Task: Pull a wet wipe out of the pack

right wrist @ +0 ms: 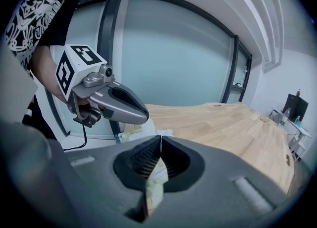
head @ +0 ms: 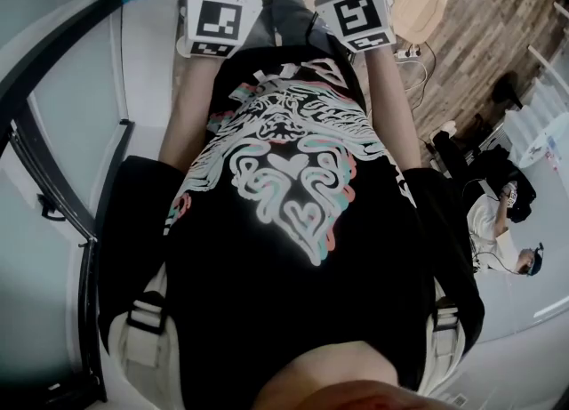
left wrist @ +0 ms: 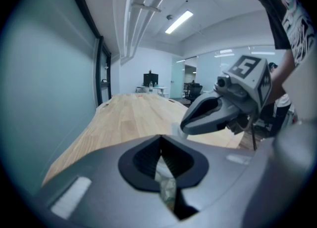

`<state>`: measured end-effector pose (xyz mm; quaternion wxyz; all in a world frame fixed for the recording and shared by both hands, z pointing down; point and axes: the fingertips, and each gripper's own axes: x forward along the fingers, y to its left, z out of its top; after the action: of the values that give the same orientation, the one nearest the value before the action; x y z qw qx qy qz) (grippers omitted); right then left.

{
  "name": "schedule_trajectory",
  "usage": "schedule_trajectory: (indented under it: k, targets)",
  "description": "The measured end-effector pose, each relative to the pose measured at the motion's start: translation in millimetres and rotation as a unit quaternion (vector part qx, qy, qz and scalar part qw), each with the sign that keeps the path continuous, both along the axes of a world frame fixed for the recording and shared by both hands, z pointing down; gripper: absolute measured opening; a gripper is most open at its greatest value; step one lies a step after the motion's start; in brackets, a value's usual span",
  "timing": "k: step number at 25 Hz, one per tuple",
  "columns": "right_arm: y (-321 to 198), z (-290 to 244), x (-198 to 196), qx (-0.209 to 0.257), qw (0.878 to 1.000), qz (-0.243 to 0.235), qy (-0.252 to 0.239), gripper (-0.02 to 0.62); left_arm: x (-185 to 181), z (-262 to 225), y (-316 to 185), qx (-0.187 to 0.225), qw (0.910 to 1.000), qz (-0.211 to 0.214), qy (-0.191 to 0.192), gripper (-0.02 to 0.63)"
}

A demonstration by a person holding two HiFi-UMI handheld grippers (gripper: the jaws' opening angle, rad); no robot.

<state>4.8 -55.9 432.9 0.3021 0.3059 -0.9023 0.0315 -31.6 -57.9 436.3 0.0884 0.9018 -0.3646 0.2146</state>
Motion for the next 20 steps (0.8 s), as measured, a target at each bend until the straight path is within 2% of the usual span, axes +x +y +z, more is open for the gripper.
schedule_trajectory:
  k: [20]
  targets:
    - [3.7,-4.2,1.7,0.006,1.0,0.004,0.001,0.002,2.6,-1.4,5.9,0.0,0.9999,0.01,-0.001,-0.011]
